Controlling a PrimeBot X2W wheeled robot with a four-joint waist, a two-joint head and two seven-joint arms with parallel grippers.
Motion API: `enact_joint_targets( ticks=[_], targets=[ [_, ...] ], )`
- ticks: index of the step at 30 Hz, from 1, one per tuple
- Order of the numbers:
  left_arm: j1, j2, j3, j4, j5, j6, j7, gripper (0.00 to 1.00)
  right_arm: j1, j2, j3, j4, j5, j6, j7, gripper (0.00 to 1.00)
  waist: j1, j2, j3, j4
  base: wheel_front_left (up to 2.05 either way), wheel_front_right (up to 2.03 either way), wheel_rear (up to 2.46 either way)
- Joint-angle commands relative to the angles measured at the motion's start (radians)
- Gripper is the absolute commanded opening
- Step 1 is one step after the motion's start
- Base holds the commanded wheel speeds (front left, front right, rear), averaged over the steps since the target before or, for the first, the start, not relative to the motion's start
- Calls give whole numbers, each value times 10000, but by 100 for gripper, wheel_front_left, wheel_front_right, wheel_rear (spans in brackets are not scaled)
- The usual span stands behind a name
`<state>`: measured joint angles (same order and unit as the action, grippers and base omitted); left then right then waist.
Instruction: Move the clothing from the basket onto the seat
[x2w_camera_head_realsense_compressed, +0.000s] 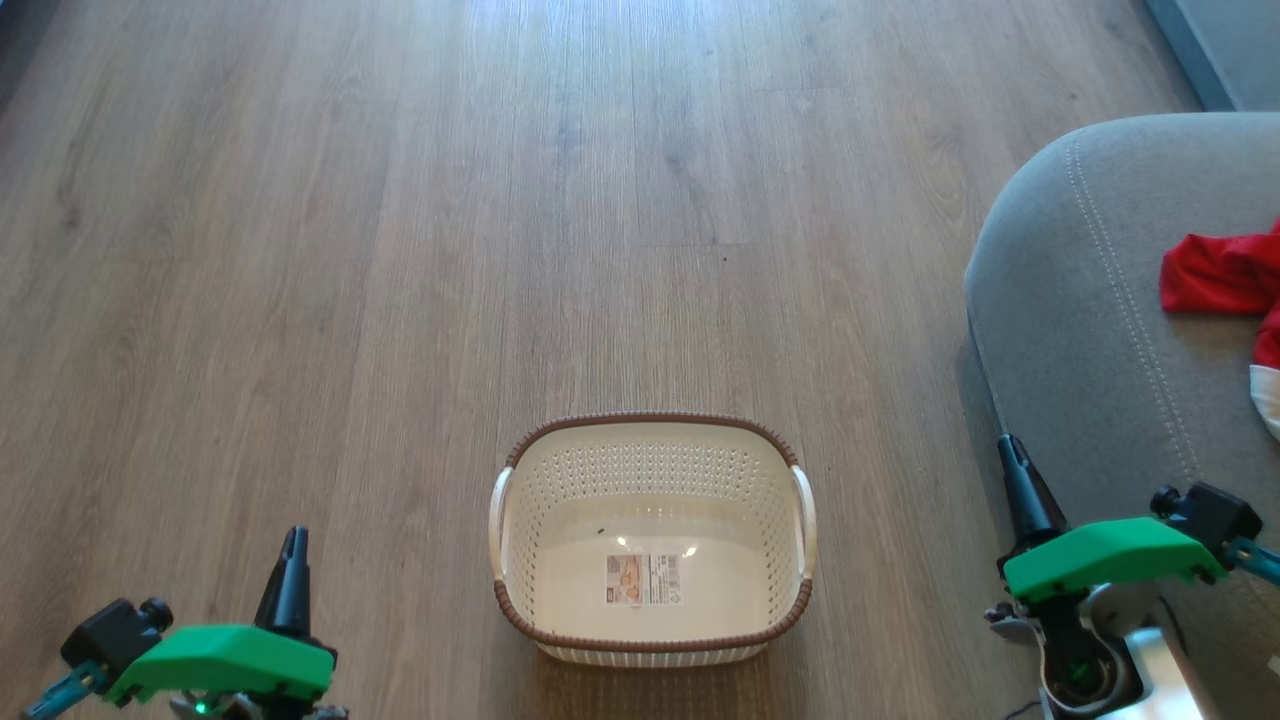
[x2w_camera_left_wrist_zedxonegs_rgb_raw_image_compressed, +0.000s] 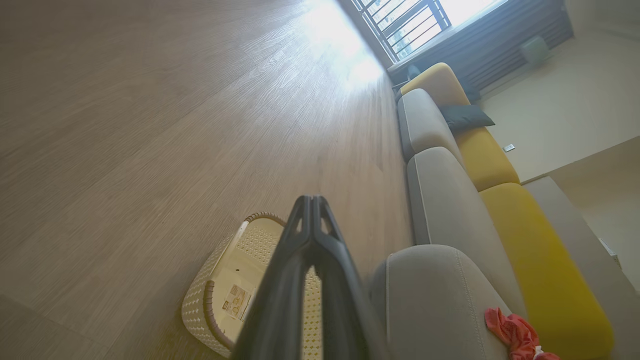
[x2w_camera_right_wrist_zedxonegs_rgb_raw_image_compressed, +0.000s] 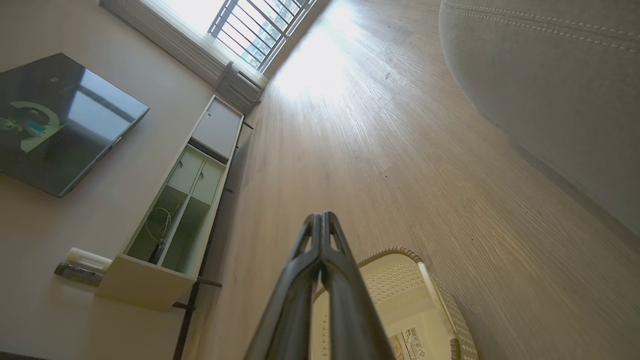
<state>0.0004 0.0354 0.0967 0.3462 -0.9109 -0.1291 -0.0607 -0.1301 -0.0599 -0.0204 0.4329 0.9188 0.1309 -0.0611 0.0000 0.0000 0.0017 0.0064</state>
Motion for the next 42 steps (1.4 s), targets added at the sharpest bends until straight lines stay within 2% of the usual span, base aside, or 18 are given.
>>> enact_joint_targets(
  ticks=[1,42],
  targets=[
    [-565,100,127,-361,-237,-8,83,0,-175,39,46,-418,250,0,68,0,0,0,0,0,0,0,0],
    [-925,134,159,-809,-4899,-13,1231,0,99,79,-634,-1430,4849,-1,1229,0,0,0,10,-45,0,0,0]
  ],
)
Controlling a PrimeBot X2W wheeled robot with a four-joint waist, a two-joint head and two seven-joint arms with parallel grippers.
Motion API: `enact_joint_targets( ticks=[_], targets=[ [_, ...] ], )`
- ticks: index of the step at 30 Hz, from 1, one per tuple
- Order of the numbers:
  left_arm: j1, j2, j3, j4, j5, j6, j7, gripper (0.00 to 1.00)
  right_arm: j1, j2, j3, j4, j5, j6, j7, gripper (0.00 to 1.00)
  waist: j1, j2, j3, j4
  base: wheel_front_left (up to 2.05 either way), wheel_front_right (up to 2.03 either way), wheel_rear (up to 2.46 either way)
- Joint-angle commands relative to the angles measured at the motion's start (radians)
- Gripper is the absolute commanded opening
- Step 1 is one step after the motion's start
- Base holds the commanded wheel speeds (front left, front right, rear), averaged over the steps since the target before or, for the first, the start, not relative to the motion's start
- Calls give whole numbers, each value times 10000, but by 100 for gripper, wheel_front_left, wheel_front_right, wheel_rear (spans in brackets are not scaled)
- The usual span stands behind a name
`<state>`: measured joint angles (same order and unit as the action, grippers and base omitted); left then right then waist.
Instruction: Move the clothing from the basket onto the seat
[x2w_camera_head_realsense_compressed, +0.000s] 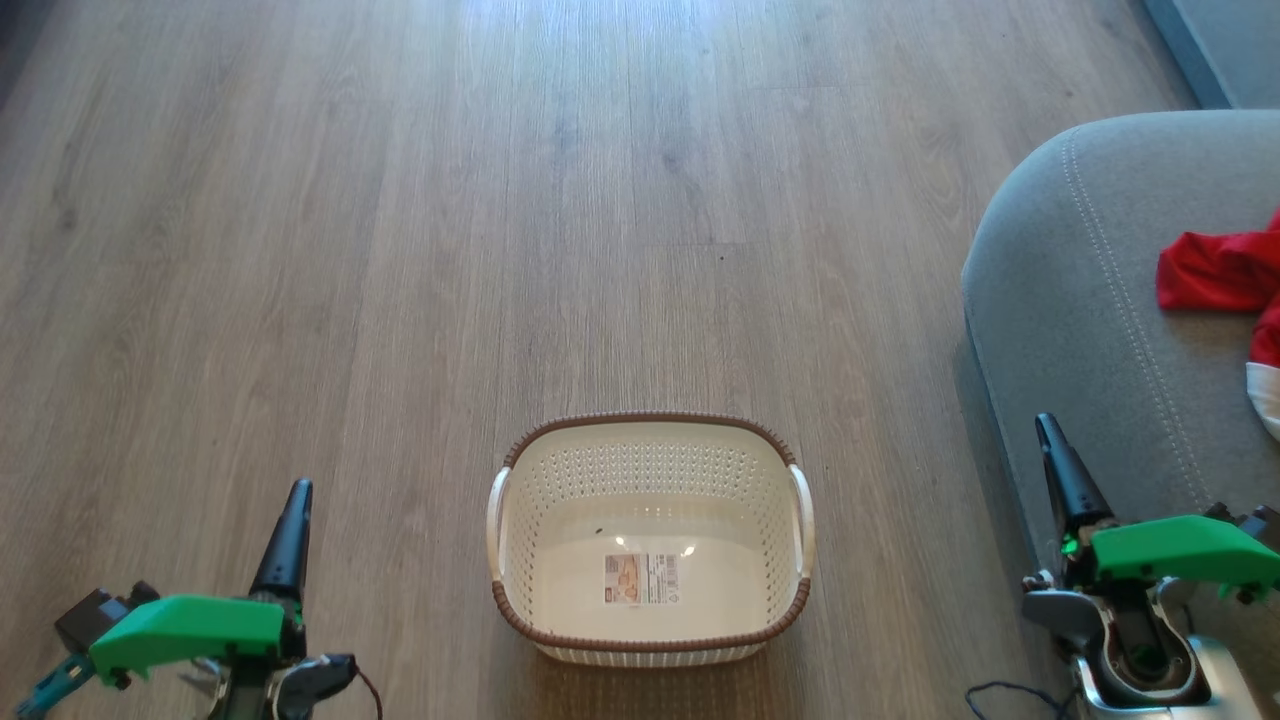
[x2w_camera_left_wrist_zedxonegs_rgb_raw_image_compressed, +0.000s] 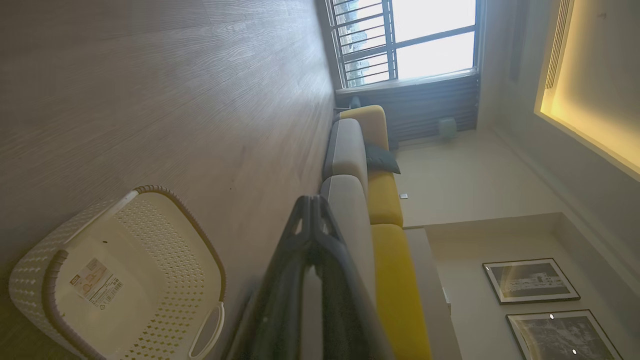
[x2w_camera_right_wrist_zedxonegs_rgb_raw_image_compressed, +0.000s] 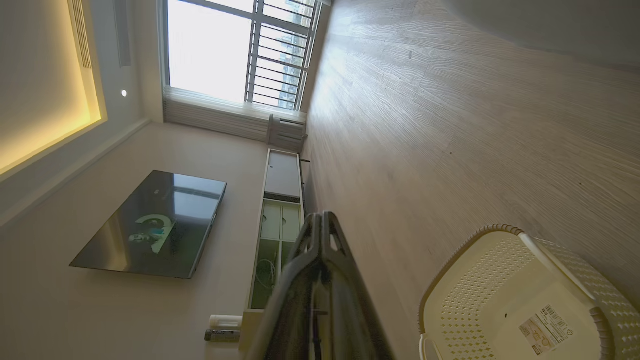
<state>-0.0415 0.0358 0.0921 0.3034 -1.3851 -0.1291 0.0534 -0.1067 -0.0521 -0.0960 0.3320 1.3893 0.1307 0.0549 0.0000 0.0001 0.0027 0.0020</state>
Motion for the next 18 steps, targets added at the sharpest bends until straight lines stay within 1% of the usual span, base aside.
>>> enact_joint_targets(
  ticks=[1,16,18],
  targets=[
    [-516,131,206,-392,-274,-13,118,0,-128,1,104,-447,258,1,98,0,0,-1,0,-1,0,0,0],
    [-660,144,219,-571,-2141,-15,578,0,-18,18,-168,-852,2100,0,563,0,0,-1,4,-19,0,0,0],
    [-667,145,220,-580,-2233,-15,601,0,-13,18,-181,-872,2190,0,585,0,0,-1,4,-20,0,0,0]
  ],
)
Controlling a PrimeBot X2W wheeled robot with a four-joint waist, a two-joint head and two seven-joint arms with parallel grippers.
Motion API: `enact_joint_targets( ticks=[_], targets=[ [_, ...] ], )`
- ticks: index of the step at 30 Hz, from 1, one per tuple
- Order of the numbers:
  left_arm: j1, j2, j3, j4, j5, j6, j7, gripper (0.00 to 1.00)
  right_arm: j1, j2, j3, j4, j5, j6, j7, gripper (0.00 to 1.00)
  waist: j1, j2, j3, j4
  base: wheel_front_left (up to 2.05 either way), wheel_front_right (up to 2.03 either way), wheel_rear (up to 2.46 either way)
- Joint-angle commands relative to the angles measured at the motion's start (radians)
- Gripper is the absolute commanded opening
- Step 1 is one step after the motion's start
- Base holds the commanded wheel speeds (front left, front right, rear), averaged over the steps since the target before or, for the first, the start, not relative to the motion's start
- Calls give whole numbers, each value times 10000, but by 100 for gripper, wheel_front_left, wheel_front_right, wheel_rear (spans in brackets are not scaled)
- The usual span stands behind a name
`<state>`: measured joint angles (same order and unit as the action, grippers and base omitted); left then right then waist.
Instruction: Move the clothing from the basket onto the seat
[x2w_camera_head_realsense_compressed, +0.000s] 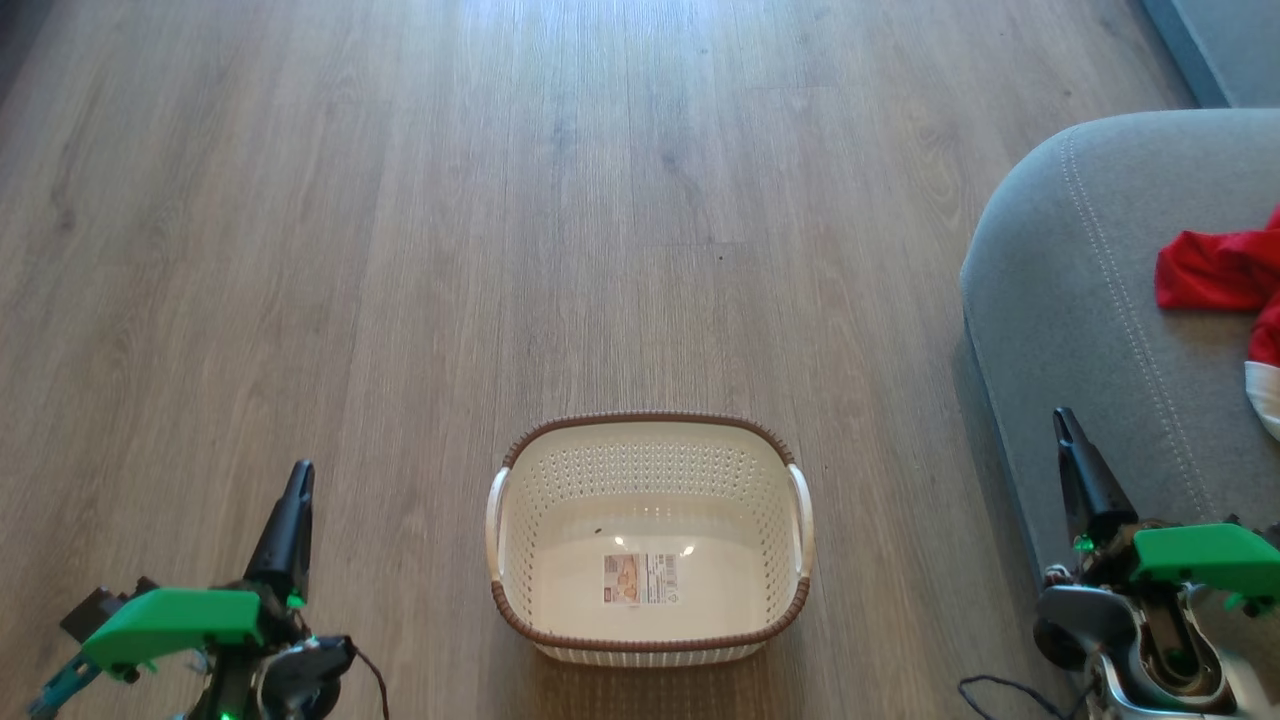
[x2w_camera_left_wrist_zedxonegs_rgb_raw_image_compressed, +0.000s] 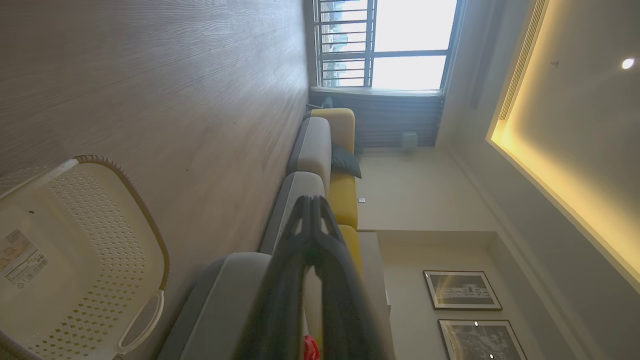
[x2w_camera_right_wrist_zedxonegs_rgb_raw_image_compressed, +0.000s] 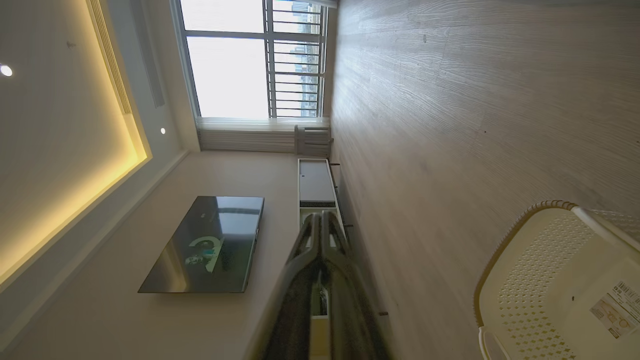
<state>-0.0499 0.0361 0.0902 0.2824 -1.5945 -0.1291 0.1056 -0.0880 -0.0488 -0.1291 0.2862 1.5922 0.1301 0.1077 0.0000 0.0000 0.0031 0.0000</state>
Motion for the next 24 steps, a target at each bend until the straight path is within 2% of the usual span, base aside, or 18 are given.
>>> enact_joint_targets(
  ticks=[1,24],
  targets=[
    [-582,141,239,-369,-139,-15,79,0,-200,-14,151,-414,162,6,58,0,0,0,0,0,0,0,0],
    [-582,141,237,-370,-140,-15,78,0,-200,-14,152,-414,163,6,57,0,0,0,0,0,0,0,0]
  ],
)
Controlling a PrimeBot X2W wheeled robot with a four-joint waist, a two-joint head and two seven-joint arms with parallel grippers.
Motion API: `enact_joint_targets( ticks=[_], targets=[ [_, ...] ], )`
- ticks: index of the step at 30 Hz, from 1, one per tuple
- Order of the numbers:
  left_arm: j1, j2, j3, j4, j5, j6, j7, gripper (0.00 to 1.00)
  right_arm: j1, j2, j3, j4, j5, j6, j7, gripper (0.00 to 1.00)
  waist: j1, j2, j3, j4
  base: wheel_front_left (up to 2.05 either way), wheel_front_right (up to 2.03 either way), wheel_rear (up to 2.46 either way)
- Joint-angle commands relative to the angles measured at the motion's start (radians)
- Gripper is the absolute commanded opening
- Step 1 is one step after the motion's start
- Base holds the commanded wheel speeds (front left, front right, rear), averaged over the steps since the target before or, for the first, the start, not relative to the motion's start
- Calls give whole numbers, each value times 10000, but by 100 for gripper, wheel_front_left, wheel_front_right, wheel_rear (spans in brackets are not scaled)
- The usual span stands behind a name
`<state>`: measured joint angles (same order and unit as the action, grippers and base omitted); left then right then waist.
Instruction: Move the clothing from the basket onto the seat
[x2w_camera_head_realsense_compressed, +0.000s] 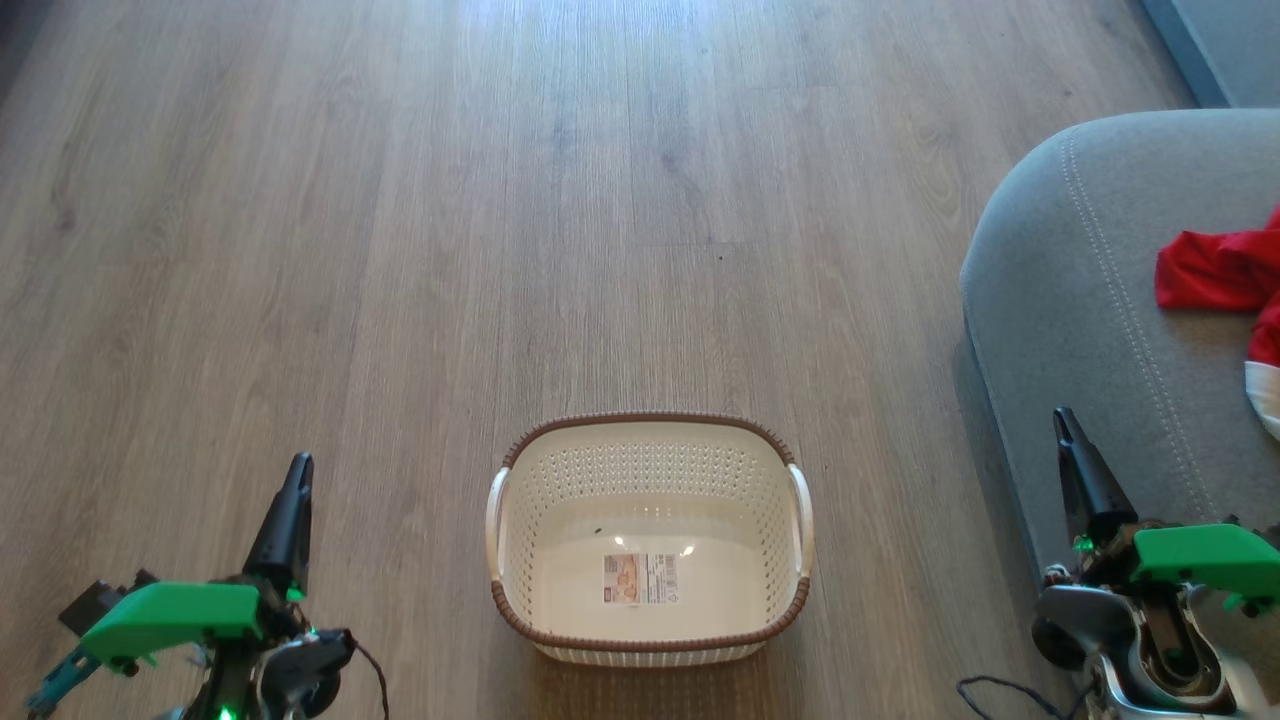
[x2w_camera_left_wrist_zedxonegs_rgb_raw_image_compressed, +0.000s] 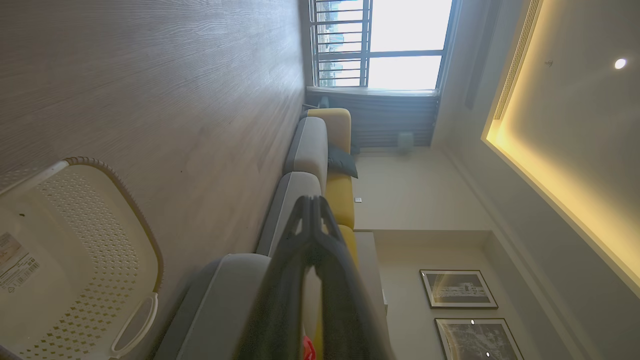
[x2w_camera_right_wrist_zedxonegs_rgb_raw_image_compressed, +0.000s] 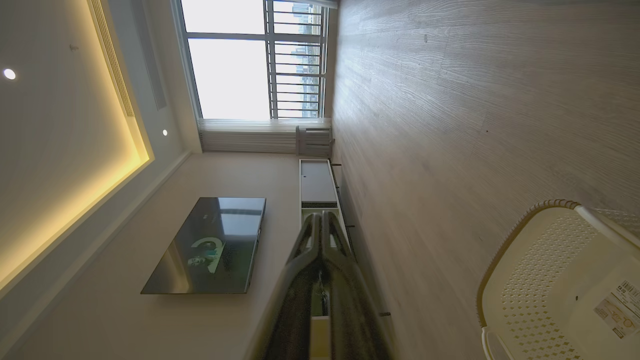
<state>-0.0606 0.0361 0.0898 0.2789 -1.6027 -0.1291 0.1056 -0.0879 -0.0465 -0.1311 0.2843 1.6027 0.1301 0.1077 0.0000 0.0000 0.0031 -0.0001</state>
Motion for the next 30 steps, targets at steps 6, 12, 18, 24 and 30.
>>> enact_joint_targets(
  ticks=[6,12,18,24,30],
  targets=[
    [-475,141,241,-336,-58,-15,78,0,-201,-37,171,-395,58,6,57,0,0,0,0,1,0,0,0],
    [-475,141,241,-336,-58,-15,78,0,-201,-37,172,-395,58,6,56,0,0,0,0,1,0,0,0],
    [-474,141,241,-336,-58,-15,77,0,-201,-37,172,-395,58,6,56,0,0,0,0,1,0,0,0],
    [-474,141,240,-336,-58,-15,77,0,-201,-37,172,-395,58,6,56,0,0,0,0,1,0,0,0],
    [-474,141,240,-337,-58,-15,77,0,-201,-37,172,-395,58,6,56,0,0,0,0,1,0,0,0]
  ],
)
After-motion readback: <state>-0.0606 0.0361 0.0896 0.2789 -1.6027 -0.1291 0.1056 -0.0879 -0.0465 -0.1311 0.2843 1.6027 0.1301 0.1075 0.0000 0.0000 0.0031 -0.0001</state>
